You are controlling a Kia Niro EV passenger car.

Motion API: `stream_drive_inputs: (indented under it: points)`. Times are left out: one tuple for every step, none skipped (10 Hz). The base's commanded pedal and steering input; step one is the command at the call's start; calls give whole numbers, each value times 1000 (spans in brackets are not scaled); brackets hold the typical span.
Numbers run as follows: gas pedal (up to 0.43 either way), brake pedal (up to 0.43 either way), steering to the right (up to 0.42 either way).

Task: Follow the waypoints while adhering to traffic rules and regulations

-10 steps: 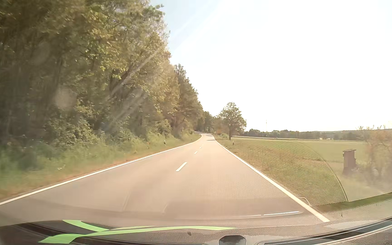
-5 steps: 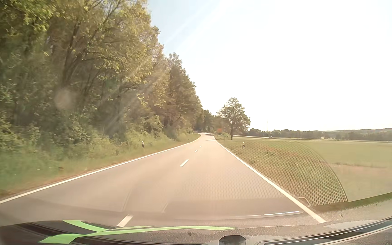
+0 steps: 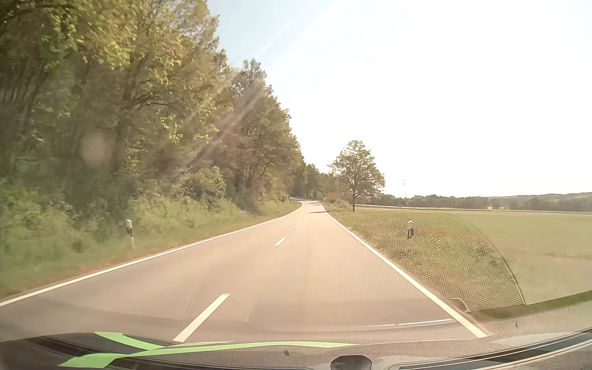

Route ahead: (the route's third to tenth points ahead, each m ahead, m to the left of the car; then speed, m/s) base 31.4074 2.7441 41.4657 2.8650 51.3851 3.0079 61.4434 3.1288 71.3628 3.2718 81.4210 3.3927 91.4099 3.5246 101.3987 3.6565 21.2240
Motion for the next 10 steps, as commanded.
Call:
stream_drive_inputs:
  points:
    - [197,0,-1]
    - [197,0,-1]
    - [150,0,-1]
    - [130,0,-1]
    - [110,0,-2]
    - [47,0,-2]
    - [0,0,-2]
    - [0,0,-2]
    - [0,0,-2]
    - [0,0,-2]
